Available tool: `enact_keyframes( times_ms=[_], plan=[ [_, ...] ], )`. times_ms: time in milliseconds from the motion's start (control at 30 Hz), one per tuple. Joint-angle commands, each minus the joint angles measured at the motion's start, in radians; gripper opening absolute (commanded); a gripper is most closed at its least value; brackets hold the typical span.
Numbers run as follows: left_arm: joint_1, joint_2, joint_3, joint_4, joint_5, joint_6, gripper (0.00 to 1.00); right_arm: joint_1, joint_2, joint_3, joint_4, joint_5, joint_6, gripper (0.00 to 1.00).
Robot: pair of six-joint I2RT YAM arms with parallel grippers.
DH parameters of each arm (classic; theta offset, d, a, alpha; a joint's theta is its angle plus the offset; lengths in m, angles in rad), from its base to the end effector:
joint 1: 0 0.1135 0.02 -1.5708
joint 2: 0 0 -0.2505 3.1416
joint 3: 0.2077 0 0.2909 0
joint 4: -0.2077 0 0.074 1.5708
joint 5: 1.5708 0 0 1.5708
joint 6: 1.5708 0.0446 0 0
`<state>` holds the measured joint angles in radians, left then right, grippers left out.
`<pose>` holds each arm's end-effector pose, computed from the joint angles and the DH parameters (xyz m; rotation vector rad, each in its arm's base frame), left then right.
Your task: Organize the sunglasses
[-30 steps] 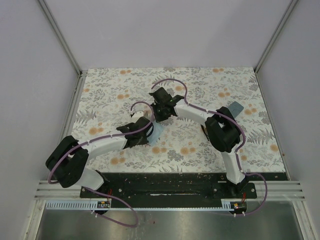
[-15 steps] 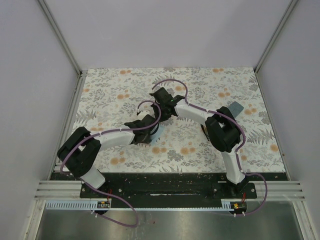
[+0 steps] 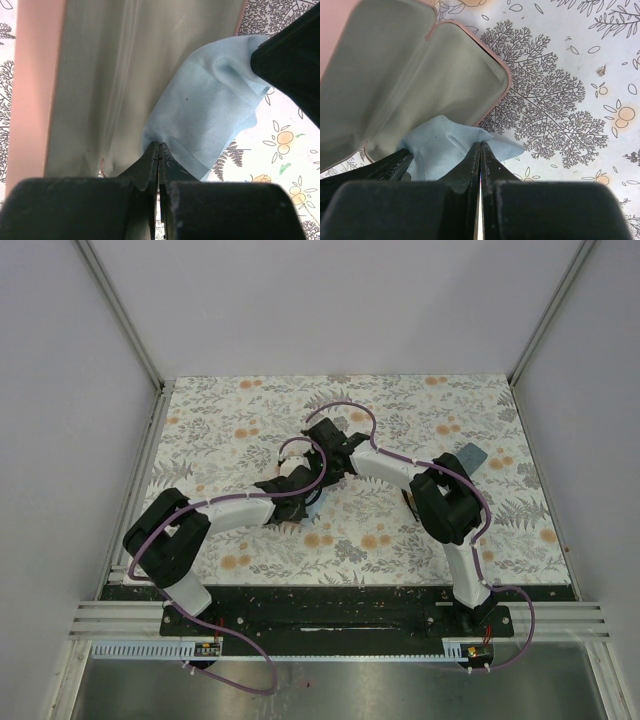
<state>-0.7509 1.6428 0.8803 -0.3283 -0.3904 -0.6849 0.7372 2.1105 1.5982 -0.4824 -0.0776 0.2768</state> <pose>0.2591 -0.2186 0.1079 -0.0389 2.5326 -0.0305 0.3610 0.3325 0.1418 -0.6309 2.5593 0.4686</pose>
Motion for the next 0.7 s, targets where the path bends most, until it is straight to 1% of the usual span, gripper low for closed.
enact_keyframes(
  times_ms=[0, 200, 367, 667],
  plan=[
    [0.004, 0.017, -0.004, -0.024, -0.002, -0.002, 0.00, -0.010, -0.069, 0.006, 0.033, -0.033, 0.001, 0.00],
    [0.004, -0.095, 0.022, -0.101, -0.037, 0.002, 0.00, -0.012, -0.070, 0.046, 0.031, -0.042, -0.013, 0.00],
    [0.002, -0.162, 0.029, -0.130, -0.039, -0.001, 0.00, -0.012, -0.044, 0.103, 0.011, -0.051, -0.019, 0.00],
    [0.002, -0.179, 0.019, -0.160, -0.057, -0.015, 0.00, -0.015, -0.004, 0.154, 0.008, -0.077, -0.022, 0.00]
  ],
)
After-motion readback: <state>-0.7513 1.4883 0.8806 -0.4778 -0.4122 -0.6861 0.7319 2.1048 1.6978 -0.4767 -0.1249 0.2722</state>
